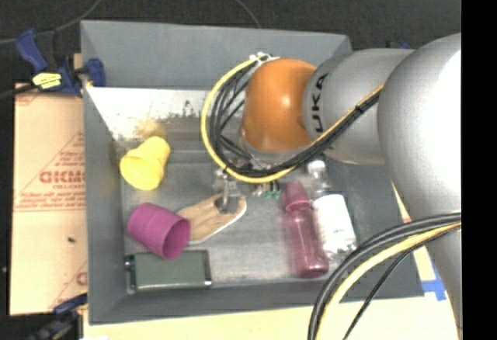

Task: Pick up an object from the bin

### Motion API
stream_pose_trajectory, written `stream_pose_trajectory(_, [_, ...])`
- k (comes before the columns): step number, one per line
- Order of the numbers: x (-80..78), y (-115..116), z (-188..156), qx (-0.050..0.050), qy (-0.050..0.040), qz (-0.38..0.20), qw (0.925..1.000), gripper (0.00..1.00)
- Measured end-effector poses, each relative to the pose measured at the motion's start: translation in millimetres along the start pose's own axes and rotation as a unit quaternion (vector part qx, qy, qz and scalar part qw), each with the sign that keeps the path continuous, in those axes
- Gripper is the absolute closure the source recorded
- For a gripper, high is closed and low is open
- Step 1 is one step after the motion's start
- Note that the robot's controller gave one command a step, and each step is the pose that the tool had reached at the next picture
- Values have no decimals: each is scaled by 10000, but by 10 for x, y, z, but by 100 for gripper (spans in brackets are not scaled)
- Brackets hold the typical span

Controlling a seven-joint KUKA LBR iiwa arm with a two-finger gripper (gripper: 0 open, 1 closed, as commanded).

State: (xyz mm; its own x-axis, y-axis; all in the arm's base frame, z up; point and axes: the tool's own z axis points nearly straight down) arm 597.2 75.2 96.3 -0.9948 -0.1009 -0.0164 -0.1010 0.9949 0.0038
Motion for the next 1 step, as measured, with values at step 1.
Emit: stream_pose_trajectory(1, [-9,-2,-171,2,-9,0,10000,100])
